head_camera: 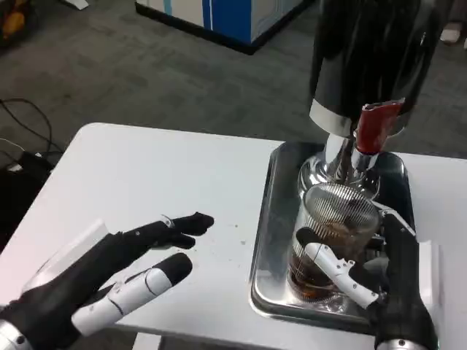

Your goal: Grasp the cup under the faucet to collect the drink, then remove the cup.

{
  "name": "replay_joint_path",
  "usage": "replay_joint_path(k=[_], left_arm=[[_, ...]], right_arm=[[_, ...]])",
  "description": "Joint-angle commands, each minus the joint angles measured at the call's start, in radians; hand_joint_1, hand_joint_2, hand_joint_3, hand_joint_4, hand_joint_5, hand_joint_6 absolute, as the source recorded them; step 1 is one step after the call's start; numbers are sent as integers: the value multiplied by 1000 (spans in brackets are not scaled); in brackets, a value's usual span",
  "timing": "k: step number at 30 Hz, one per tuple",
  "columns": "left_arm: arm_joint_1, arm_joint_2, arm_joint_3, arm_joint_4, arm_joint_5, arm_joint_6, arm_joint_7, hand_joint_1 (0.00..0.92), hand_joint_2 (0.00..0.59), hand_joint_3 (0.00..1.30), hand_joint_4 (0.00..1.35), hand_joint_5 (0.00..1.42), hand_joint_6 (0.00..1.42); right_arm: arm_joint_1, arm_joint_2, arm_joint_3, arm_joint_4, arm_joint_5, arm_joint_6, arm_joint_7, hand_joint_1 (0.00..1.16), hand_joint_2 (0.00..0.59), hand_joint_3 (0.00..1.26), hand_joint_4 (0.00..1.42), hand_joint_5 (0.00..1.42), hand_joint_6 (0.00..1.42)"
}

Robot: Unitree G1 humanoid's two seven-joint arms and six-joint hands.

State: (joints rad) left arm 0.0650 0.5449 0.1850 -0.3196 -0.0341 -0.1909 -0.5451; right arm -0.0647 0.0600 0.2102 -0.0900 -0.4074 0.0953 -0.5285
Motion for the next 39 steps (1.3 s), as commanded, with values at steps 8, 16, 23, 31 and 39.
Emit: replay_joint_path(k=[8, 16, 23, 31, 39], left_arm=[[-34, 12, -5, 43, 1, -25, 4, 0, 163, 246, 198, 224, 160], [-82, 18, -15, 76, 4, -38, 2, 0, 163, 246, 198, 224, 160], [-121, 17, -29, 101, 8, -42, 0, 0, 165, 239, 197, 224, 160], [-164, 25, -54, 113, 24, -52, 0, 0, 166, 237, 190, 224, 160], [-186, 45, -80, 89, 49, -61, -10, 0, 166, 230, 185, 224, 160]], right_arm=[[37, 26, -24, -21, 2, -35, -5, 778, 201, 674, 871, 1034, 1172], [98, -22, -48, -118, -9, -79, 49, 789, 184, 786, 981, 1155, 1299], [159, -66, -69, -186, 2, -118, 114, 792, 186, 845, 1024, 1216, 1358], [217, -102, -106, -254, 25, -173, 175, 795, 188, 866, 1051, 1253, 1386], [267, -119, -143, -329, 57, -204, 241, 808, 180, 890, 1076, 1278, 1410]])
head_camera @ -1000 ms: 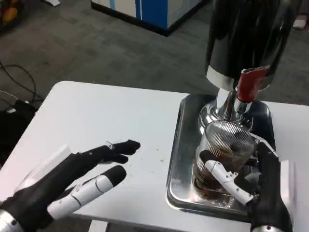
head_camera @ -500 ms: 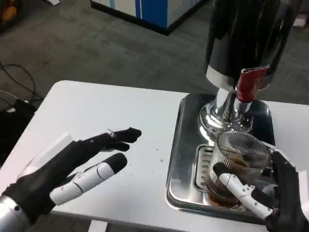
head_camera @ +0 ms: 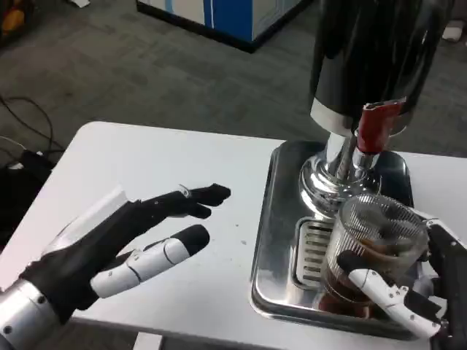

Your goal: Grasp the cup under the faucet to collect the drink, then remove the cup.

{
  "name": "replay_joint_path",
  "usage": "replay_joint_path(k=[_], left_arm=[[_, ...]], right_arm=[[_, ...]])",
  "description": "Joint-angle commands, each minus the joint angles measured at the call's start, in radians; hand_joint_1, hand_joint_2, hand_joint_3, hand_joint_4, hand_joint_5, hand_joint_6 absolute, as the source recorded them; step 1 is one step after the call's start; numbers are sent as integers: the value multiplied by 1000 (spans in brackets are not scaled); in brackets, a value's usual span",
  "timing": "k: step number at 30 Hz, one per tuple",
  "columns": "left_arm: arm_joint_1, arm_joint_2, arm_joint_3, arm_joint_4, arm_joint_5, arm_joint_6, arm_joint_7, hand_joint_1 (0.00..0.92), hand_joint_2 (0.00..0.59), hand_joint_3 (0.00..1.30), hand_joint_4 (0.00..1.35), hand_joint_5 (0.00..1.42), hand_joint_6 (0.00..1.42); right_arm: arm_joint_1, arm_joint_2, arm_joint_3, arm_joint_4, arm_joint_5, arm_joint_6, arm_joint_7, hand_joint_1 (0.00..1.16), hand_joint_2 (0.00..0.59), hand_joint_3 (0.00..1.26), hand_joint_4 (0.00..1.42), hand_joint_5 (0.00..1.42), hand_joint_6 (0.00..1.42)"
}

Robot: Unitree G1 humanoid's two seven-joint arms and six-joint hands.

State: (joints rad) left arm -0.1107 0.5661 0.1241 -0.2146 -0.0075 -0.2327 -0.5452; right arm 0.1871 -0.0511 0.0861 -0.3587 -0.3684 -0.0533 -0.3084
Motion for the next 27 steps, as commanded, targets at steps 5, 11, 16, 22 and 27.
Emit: replay_joint_path(k=[5, 11, 16, 22, 27], left_arm=[[-6, 57, -32, -57, 44, -18, -25, 0, 163, 209, 155, 224, 142], [25, 95, -14, -121, 46, -6, -40, 0, 146, 173, 97, 140, 112], [64, 118, 2, -167, 45, -3, -39, 0, 140, 164, 85, 136, 110], [111, 146, 24, -267, 73, 8, -43, 0, 143, 147, 67, 116, 96], [161, 149, 60, -363, 103, 36, -31, 0, 139, 105, 13, 64, 63]], right_arm=[[54, -40, -48, -105, 32, -80, 79, 811, 180, 901, 1084, 1291, 1424], [102, -80, -93, -143, 62, -112, 141, 815, 174, 909, 1098, 1306, 1424], [136, -91, -115, -165, 81, -126, 177, 818, 172, 914, 1098, 1308, 1424], [158, -89, -129, -200, 97, -138, 206, 821, 171, 934, 1123, 1323, 1424], [186, -91, -133, -240, 112, -139, 242, 826, 182, 956, 1149, 1346, 1424]])
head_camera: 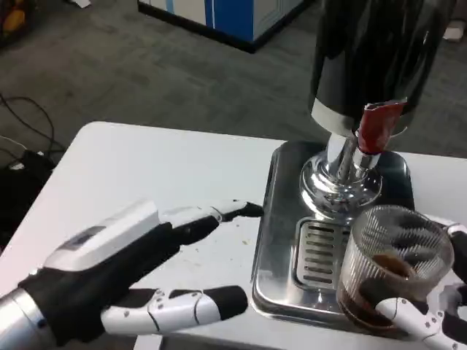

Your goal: Grasp the cup under the faucet to collect the drink, then remove the cup.

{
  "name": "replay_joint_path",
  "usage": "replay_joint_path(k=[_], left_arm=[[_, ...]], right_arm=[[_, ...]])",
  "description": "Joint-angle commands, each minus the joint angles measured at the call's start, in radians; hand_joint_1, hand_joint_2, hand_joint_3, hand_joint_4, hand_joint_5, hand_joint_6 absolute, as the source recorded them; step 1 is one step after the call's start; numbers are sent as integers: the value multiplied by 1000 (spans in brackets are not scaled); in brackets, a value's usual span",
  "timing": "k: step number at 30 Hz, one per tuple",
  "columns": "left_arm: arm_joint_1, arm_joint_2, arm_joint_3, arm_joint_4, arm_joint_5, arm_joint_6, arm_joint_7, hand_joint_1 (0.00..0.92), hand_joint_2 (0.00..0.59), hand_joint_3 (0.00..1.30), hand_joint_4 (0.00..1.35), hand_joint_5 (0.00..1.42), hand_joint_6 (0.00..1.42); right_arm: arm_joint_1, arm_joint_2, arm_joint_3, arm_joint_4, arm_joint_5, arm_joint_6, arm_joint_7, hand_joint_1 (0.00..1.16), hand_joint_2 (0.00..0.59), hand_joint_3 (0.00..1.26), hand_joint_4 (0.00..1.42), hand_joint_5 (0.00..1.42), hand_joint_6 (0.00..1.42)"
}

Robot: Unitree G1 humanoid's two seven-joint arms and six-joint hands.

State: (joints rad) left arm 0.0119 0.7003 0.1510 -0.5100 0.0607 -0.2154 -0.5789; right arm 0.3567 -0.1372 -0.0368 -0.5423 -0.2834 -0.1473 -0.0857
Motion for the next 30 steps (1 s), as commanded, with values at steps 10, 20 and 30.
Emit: replay_joint_path(k=[10, 20, 30], left_arm=[[121, -1, 86, -220, 96, 50, 4, 0, 140, 52, 0, 4, 25], [238, -15, 166, -377, 164, 70, -6, 0, 139, 32, 0, 0, 3], [338, -24, 242, -455, 203, 104, -29, 0, 139, 10, 0, 0, 0]], right_arm=[[37, 0, -12, -100, 38, -40, 67, 824, 180, 973, 1167, 1352, 1424], [53, -6, -2, -141, 33, -30, 119, 822, 172, 973, 1165, 1366, 1424], [20, -31, 43, -154, 4, -26, 164, 822, 171, 973, 1165, 1367, 1424]])
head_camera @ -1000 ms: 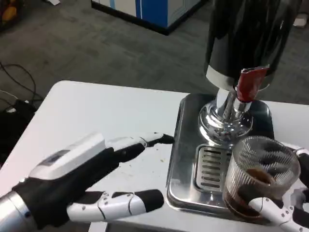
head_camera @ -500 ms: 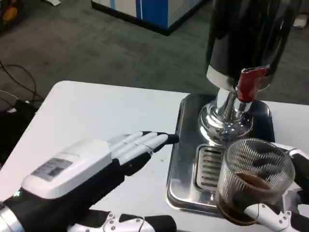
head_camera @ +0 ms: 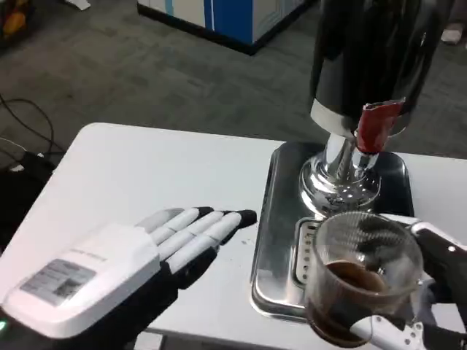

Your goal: Grasp the cup under the faucet to collect the drink, then remove the cup.

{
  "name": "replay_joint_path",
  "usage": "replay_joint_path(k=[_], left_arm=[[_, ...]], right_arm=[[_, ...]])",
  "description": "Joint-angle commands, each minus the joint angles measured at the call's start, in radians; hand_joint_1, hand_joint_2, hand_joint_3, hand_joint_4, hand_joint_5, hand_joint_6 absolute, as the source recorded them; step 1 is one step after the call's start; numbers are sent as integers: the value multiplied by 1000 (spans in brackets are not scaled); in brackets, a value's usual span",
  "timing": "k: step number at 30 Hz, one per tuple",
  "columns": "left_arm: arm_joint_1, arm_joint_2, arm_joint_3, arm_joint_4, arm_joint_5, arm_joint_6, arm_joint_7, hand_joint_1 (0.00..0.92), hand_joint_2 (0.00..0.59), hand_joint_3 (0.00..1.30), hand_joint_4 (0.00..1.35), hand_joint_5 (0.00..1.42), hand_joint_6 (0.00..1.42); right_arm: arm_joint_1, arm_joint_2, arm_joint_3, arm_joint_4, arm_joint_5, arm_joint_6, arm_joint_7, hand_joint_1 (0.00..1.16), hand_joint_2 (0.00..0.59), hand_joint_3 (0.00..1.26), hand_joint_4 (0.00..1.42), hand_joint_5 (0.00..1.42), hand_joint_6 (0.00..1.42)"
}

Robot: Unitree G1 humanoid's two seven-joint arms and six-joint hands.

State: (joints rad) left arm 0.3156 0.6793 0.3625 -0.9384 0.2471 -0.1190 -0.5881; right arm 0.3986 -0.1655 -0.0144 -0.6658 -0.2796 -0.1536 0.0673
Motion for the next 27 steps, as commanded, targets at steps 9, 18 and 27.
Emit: replay_joint_path(k=[9, 18, 27], left_arm=[[113, -24, 94, -54, 21, -11, -34, 0, 139, 0, 0, 0, 0], [163, -46, 111, -68, 37, -36, -33, 0, 140, 0, 0, 0, 0], [158, -51, 114, -62, 26, -53, -38, 0, 140, 0, 0, 0, 0]], right_arm=[[-90, -17, 65, -27, -31, 28, 60, 822, 171, 975, 1167, 1367, 1424], [-129, -22, 80, -33, -39, 67, 78, 816, 178, 983, 1168, 1377, 1424], [-134, -18, 80, -32, -43, 66, 71, 813, 176, 989, 1182, 1381, 1424]])
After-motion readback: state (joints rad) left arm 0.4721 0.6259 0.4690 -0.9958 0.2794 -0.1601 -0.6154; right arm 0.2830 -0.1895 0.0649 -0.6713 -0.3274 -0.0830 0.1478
